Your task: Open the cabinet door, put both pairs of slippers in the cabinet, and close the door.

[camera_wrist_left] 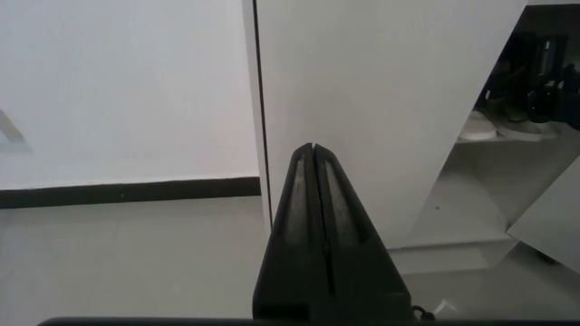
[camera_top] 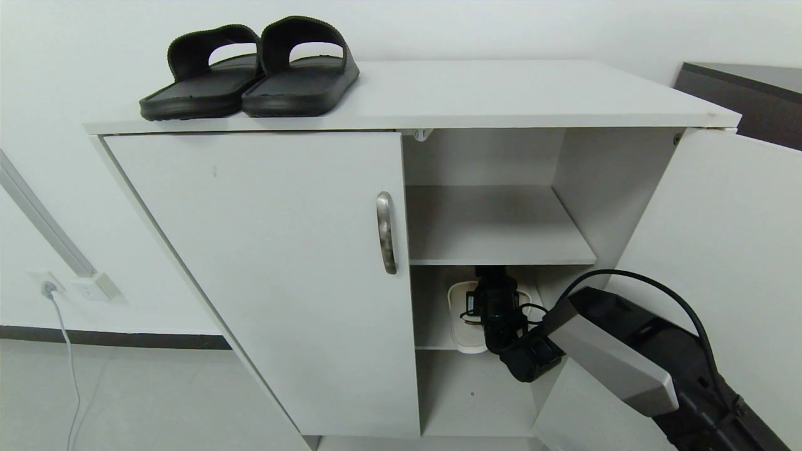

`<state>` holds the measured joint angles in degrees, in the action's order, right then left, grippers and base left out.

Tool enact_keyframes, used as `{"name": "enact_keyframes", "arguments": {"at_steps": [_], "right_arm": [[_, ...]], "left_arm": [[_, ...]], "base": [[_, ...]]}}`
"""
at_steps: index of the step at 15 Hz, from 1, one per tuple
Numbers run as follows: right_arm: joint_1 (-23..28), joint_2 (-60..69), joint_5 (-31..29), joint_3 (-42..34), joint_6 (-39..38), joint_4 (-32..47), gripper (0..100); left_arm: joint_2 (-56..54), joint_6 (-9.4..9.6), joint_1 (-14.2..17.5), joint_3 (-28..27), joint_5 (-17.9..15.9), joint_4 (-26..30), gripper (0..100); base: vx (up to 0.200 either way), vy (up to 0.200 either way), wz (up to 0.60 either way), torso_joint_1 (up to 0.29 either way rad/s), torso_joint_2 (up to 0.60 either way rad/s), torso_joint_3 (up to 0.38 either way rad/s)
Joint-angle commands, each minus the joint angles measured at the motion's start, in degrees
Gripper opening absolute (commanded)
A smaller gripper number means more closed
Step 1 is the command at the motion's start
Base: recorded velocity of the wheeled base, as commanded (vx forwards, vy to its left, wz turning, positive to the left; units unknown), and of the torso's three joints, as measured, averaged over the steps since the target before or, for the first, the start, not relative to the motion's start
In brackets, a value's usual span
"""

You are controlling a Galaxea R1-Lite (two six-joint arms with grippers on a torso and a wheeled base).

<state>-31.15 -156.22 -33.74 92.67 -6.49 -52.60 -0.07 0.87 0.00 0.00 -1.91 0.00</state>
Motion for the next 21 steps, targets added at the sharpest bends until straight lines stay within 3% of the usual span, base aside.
{"name": "enact_keyframes", "arguments": {"at_steps": [1, 9, 17, 21], "right_arm": [[0.0, -0.1, 0.0, -0.2, 0.2, 0.0, 100], [-1.0, 5.3, -0.3, -7.8, 0.1, -3.1, 100], [-4.9, 15.5, -0.4, -34.7, 0.1, -19.2, 100], [-7.3, 18.6, -0.4, -43.7, 0.1, -24.9, 100]], "left_arm": [[0.1, 0.01, 0.0, 0.0, 0.0, 0.0, 0], [0.1, -0.07, -0.1, 0.0, 0.0, 0.0, 0], [0.1, 0.01, 0.0, -0.1, 0.0, 0.0, 0], [0.1, 0.01, 0.0, 0.0, 0.0, 0.0, 0]], "base": [[0.0, 0.0, 0.0, 0.0, 0.0, 0.0], [0.0, 0.0, 0.0, 0.0, 0.0, 0.0], [0.0, 0.0, 0.0, 0.0, 0.0, 0.0], [0.0, 0.0, 0.0, 0.0, 0.0, 0.0]]}}
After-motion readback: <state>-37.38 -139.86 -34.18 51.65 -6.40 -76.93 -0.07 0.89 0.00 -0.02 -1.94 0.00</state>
